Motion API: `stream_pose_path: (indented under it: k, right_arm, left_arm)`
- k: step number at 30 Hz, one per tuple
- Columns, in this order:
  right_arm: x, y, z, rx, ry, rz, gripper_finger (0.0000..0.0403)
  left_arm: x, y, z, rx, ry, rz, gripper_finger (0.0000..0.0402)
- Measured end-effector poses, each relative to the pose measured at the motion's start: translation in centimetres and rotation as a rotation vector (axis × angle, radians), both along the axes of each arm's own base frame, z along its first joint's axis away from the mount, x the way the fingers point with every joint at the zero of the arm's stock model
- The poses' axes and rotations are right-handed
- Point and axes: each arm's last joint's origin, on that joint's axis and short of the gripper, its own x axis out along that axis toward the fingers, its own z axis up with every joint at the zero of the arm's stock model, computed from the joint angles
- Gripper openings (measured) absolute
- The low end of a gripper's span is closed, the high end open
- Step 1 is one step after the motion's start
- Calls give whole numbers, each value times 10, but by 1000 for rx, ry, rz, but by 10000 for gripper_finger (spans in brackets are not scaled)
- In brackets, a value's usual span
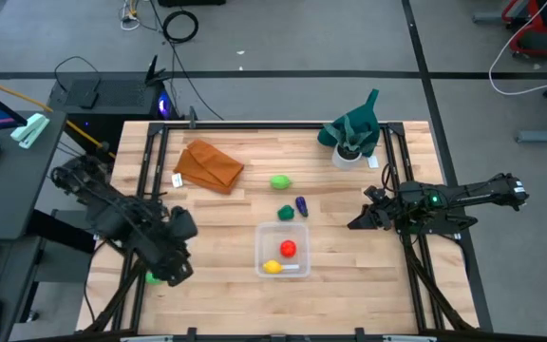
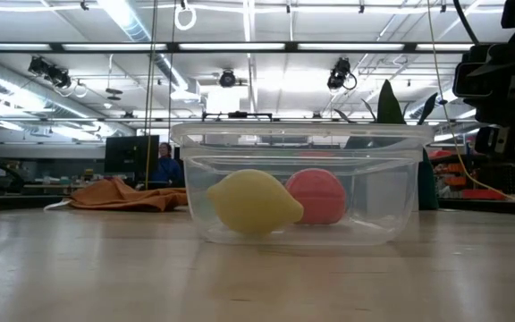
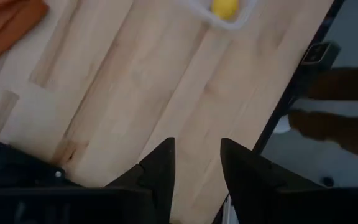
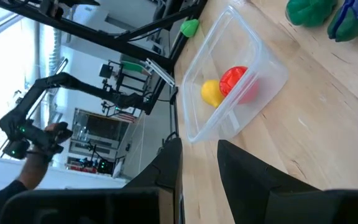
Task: Pick and placing Produce into tupperware
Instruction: Put the pear into the transparent bin
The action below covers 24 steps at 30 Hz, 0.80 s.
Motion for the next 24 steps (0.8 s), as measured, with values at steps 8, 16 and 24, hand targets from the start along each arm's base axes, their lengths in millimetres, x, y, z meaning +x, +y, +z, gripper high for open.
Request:
stream_pose_path:
  k: [8, 16, 24]
  right_arm:
    - [0, 0, 0, 2, 1, -2, 68]
    - [0, 0, 0, 27, 8, -7, 68]
    - [1, -2, 0, 48, 16, -68, 68]
  left_arm:
    - [-39, 18, -13, 12, -27, 97, 107]
    - [-73, 27, -85, -59, 100, 157, 100]
    - [-85, 34, -150, -171, 147, 108, 94]
